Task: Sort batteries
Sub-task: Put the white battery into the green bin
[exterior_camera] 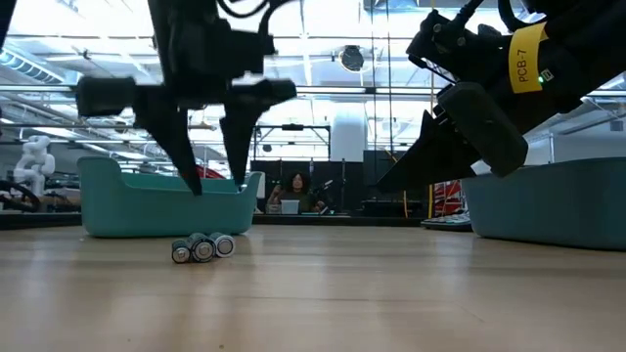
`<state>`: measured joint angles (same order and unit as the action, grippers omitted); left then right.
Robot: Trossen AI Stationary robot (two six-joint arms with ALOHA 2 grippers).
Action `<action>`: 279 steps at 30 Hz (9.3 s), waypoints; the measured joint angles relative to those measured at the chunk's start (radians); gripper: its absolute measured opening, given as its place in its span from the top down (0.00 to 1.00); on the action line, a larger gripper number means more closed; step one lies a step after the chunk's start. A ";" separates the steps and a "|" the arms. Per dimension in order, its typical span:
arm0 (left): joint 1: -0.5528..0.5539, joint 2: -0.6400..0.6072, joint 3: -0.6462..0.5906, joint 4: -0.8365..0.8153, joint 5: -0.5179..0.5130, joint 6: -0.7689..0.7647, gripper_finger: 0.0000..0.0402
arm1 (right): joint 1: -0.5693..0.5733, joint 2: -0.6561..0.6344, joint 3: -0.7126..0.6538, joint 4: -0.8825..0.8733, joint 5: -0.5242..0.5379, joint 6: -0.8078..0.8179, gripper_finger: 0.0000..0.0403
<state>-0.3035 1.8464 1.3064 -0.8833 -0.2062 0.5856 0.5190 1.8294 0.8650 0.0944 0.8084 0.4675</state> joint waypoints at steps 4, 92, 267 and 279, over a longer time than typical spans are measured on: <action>0.004 0.041 0.000 0.008 0.003 0.034 0.55 | 0.000 0.000 0.000 0.000 0.000 0.000 0.88; -0.002 0.158 0.002 0.058 -0.011 0.367 0.95 | 0.000 0.000 0.000 -0.001 -0.003 -0.016 0.88; -0.046 0.108 -0.038 0.186 -0.185 -0.371 0.71 | -0.179 0.054 -0.052 -0.134 -0.127 0.330 0.88; -0.046 0.108 -0.038 0.226 -0.189 -0.371 0.71 | -0.178 0.055 -0.051 -0.133 -0.131 0.332 0.88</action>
<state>-0.3492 1.9545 1.2682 -0.6571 -0.3952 0.2146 0.3412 1.8843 0.8135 -0.0390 0.6772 0.7998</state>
